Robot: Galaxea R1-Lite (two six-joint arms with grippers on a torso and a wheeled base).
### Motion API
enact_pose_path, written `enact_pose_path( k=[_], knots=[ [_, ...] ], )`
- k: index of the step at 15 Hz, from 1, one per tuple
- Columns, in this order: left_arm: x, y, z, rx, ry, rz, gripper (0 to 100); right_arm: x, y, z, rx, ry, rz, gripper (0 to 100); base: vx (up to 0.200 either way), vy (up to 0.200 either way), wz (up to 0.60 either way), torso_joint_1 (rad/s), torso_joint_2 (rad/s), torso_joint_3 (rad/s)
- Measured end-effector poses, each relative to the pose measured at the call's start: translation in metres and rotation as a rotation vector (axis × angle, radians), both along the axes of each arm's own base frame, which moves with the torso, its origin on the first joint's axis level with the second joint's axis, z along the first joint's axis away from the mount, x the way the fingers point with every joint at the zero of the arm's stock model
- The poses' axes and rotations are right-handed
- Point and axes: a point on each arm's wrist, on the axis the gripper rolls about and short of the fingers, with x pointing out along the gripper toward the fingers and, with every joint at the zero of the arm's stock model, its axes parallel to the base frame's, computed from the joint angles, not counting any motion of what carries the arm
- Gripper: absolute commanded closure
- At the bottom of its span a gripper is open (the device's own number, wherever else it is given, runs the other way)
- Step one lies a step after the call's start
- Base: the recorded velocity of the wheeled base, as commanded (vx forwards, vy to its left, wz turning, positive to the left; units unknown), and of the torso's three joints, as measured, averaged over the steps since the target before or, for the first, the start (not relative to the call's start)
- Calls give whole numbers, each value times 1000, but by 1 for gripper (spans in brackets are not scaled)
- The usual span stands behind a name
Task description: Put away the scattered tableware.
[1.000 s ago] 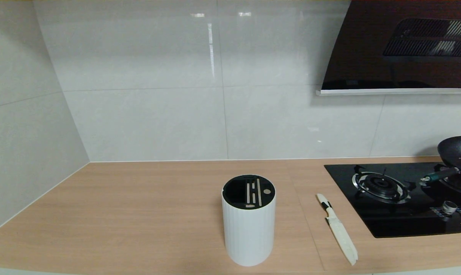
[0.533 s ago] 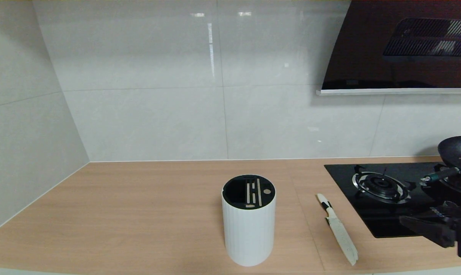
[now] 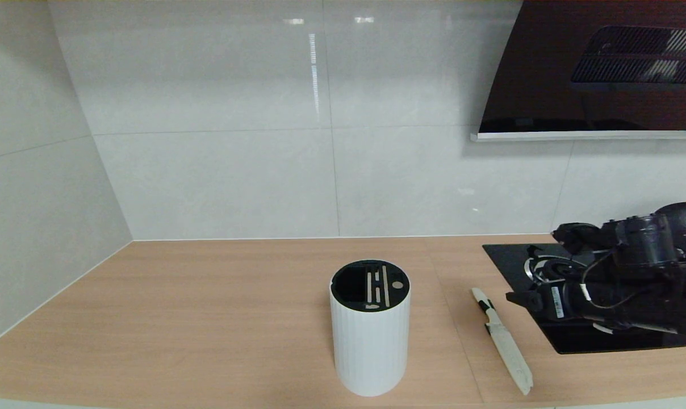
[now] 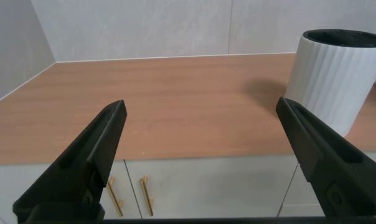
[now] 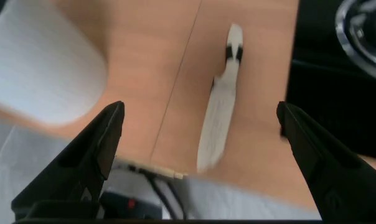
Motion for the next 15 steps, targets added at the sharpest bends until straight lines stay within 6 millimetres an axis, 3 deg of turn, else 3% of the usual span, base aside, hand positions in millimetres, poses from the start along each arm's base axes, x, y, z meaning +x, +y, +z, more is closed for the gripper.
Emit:
enact_pose_path(
  k=[4,7,10,15],
  knots=[
    [0,0,0,0,0,1,0,46,8,-49,-25,74,-16,0,0,0,0,0,0,0],
    [0,0,0,0,0,1,0,66,11,-88,-51,72,-44,0,0,0,0,0,0,0],
    [0,0,0,0,0,1,0,78,10,-123,-74,74,-71,0,0,0,0,0,0,0],
    [0,0,0,0,0,1,0,86,6,-151,-96,124,-96,0,0,0,0,0,0,0]
  ],
)
